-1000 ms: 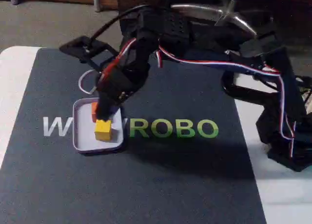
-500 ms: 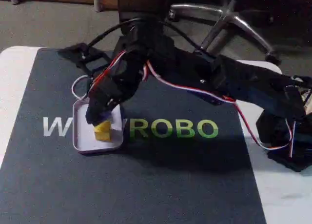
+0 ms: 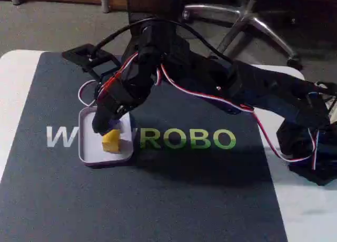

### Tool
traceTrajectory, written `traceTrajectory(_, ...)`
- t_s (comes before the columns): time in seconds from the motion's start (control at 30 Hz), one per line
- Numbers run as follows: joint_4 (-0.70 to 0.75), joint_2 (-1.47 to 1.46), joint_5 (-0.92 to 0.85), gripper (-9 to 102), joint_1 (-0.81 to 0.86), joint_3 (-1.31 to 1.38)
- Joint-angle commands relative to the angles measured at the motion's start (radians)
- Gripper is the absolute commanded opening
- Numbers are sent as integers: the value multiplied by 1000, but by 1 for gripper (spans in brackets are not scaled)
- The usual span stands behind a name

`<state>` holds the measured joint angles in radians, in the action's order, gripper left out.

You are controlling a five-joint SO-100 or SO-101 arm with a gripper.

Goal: Move blocks one by one until all three blocks are in the tray.

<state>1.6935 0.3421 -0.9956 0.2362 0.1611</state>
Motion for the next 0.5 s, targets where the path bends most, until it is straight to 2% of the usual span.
traceTrajectory(0.0, 3, 31, -5, 22, -5, 40)
traceTrajectory(0.1, 5, 32, -8, 34, -6, 40)
traceTrajectory(0.2, 5, 35, -12, 38, -6, 40)
traceTrajectory(0.37, 6, 38, -20, 38, 2, 40)
traceTrajectory(0.47, 11, 43, -32, 31, 9, 40)
